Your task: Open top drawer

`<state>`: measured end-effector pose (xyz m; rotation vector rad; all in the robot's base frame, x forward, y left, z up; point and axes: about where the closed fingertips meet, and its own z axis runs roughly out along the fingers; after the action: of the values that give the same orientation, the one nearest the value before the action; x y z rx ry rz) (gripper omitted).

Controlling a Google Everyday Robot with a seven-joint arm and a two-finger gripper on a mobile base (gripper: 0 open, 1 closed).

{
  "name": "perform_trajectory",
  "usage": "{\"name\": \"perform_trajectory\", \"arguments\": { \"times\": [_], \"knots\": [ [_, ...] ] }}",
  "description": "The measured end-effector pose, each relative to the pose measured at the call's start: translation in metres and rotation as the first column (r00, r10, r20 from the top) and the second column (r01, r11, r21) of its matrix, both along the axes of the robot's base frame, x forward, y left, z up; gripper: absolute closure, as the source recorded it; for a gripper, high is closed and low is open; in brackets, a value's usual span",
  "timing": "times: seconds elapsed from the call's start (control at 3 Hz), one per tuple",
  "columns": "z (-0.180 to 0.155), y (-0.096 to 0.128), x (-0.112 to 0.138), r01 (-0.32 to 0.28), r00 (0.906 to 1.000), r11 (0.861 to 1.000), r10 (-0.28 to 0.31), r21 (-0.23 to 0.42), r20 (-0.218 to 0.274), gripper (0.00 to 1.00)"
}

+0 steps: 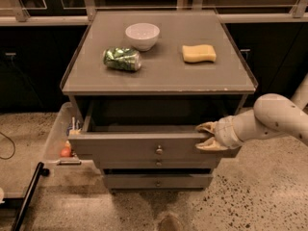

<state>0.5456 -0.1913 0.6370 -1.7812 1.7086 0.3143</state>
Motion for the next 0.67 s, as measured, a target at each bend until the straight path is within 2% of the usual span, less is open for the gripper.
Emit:
{"name": "perform_trajectory", "arguments": {
  "times": [0.33,0.67],
  "knots": [
    [0.0036,0.0001,-0.0003,0.0,1.0,1.0,0.0,0.0,0.0,1.0],
    [0.0036,0.0002,-0.0003,-0.001,1.0,1.0,0.001,0.0,0.0,0.81]
  ]
}}
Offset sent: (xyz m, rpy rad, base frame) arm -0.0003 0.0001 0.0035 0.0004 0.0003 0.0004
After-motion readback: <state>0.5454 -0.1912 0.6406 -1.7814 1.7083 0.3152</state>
